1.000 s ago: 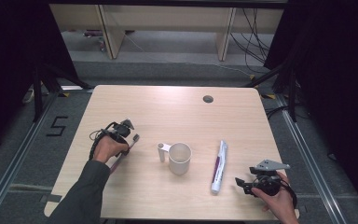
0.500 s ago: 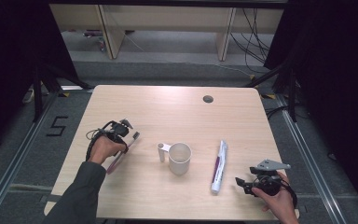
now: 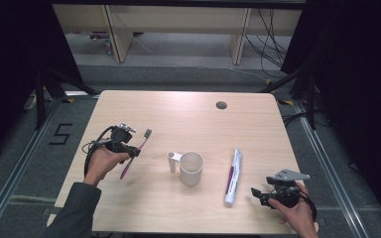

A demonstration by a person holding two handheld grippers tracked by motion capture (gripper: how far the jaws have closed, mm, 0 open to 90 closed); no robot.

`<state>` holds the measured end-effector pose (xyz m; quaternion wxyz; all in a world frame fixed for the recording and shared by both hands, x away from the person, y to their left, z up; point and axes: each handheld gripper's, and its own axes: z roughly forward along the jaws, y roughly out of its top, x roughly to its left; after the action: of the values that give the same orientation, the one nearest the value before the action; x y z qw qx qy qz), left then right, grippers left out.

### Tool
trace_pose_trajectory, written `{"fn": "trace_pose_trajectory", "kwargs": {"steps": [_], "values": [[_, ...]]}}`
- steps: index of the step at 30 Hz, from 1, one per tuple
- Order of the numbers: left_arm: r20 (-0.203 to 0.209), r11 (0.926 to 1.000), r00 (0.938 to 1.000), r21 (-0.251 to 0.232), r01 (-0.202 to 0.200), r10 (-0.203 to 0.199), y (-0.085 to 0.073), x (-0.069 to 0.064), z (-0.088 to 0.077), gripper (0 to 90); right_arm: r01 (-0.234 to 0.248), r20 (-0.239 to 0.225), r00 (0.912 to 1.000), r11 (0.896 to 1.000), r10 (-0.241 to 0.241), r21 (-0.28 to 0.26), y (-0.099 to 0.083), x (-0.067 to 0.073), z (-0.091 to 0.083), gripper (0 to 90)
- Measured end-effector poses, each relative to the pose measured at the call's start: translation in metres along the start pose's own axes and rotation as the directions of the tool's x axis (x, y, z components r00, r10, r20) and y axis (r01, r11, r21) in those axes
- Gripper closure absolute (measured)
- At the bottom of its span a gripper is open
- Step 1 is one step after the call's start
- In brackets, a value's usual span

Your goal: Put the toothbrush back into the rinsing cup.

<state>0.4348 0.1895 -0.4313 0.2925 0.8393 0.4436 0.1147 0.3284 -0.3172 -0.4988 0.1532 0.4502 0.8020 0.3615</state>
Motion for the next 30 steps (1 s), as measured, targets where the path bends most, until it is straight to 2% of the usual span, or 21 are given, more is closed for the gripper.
{"fn": "trace_pose_trajectory", "kwargs": {"steps": [4, 5, 6, 7, 9, 12, 13, 16, 17, 18, 19, 20, 21, 23, 24, 25, 26, 27, 28, 29, 30], "values": [[0.004, 0.9920, 0.9998, -0.125, 0.020, -0.020, -0.003, -0.008, -0.008, 79.6, 0.004, 0.001, 1.0000, 1.000, -0.004, -0.005, 0.000, -0.001, 0.000, 23.2], [0.004, 0.9908, 1.0000, -0.135, 0.004, -0.004, -0.004, -0.009, -0.010, 79.6, 0.003, 0.002, 1.0000, 1.000, -0.003, -0.004, 0.000, -0.001, 0.000, 23.2], [0.004, 0.9908, 1.0000, -0.135, 0.004, -0.004, -0.004, -0.009, -0.010, 79.6, 0.000, 0.001, 1.0000, 1.000, 0.000, -0.002, 0.000, -0.001, 0.000, 23.2], [0.019, 0.9847, 0.9998, -0.174, 0.008, -0.005, -0.006, -0.013, -0.013, 79.6, -0.001, 0.002, 1.0000, 1.000, 0.001, -0.001, 0.000, 0.000, 0.000, 23.2], [0.028, 0.9786, 0.9996, -0.206, 0.013, -0.007, -0.007, -0.016, -0.015, 79.6, 0.000, -0.009, 1.0000, 1.000, 0.000, -0.002, 0.000, 0.000, 0.000, 23.2], [0.050, 0.9625, 0.9983, -0.268, 0.042, -0.030, -0.010, -0.021, -0.016, 79.6, 0.000, -0.005, 1.0000, 1.000, 0.000, -0.004, 0.000, 0.000, 0.000, 23.2], [0.052, 0.9578, 0.9982, -0.284, 0.044, -0.031, -0.011, -0.022, -0.016, 79.6, -0.007, -0.016, 0.9998, 1.000, 0.007, 0.000, 0.000, 0.000, 0.000, 23.2], [0.046, 0.9470, 0.9985, -0.318, 0.044, -0.031, -0.014, -0.025, -0.017, 79.5, 0.004, -0.010, 0.9999, 1.000, -0.005, -0.010, 0.000, -0.001, 0.000, 23.2], [0.054, 0.9384, 0.9976, -0.340, 0.059, -0.043, -0.015, -0.026, -0.017, 79.5, -0.006, -0.016, 0.9999, 1.000, 0.006, 0.000, 0.000, 0.000, 0.000, 23.2], [0.054, 0.9384, 0.9976, -0.340, 0.059, -0.043, -0.015, -0.026, -0.017, 79.6, -0.006, -0.016, 0.9999, 1.000, 0.006, 0.000, 0.000, 0.000, 0.000, 23.2], [0.057, 0.9304, 0.9971, -0.360, 0.068, -0.051, -0.016, -0.027, -0.017, 79.6, 0.005, -0.003, 1.0000, 1.000, -0.005, -0.006, 0.000, 0.000, 0.000, 23.2], [0.051, 0.9266, 0.9969, -0.369, 0.074, -0.059, -0.017, -0.028, -0.017, 79.6, 0.002, -0.014, 0.9999, 1.000, -0.002, -0.003, 0.000, 0.000, 0.000, 23.2], [0.062, 0.9215, 0.9961, -0.380, 0.082, -0.063, -0.017, -0.029, -0.017, 79.6, 0.002, -0.013, 0.9999, 1.000, -0.002, -0.004, 0.000, 0.000, 0.000, 23.2], [0.058, 0.9162, 0.9963, -0.393, 0.081, -0.063, -0.018, -0.030, -0.017, 79.5, 0.001, -0.015, 0.9999, 1.000, -0.001, -0.006, 0.000, -0.001, 0.000, 23.2], [0.058, 0.9162, 0.9963, -0.393, 0.081, -0.063, -0.018, -0.030, -0.017, 79.5, 0.001, -0.015, 0.9999, 1.000, -0.001, -0.006, 0.000, -0.001, 0.000, 23.2], [0.062, 0.9073, 0.9959, -0.412, 0.086, -0.066, -0.019, -0.031, -0.017, 79.5, 0.006, -0.009, 0.9999, 1.000, -0.006, -0.010, 0.000, -0.001, 0.000, 23.2], [0.062, 0.9073, 0.9959, -0.412, 0.086, -0.066, -0.019, -0.031, -0.017, 79.5, 0.006, -0.009, 0.9999, 1.000, -0.006, -0.007, 0.000, -0.001, -0.001, 23.2], [0.075, 0.8941, 0.9945, -0.437, 0.099, -0.074, -0.019, -0.033, -0.018, 79.5, -0.025, -0.007, 0.9997, 1.000, 0.025, 0.001, 0.000, 0.001, -0.002, 23.2], [0.075, 0.8866, 0.9941, -0.451, 0.104, -0.078, -0.019, -0.034, -0.019, 79.5, -0.017, -0.003, 0.9998, 1.000, 0.017, 0.000, 0.000, 0.001, -0.001, 23.2], [0.075, 0.8866, 0.9941, -0.451, 0.104, -0.078, -0.019, -0.034, -0.019, 79.5, 0.003, -0.006, 1.0000, 1.000, -0.003, -0.005, 0.000, -0.001, -0.001, 23.2], [0.079, 0.8780, 0.9941, -0.468, 0.103, -0.074, -0.018, -0.037, -0.020, 79.5, 0.003, -0.007, 1.0000, 1.000, -0.003, -0.005, 0.000, -0.002, -0.001, 23.2]]}}
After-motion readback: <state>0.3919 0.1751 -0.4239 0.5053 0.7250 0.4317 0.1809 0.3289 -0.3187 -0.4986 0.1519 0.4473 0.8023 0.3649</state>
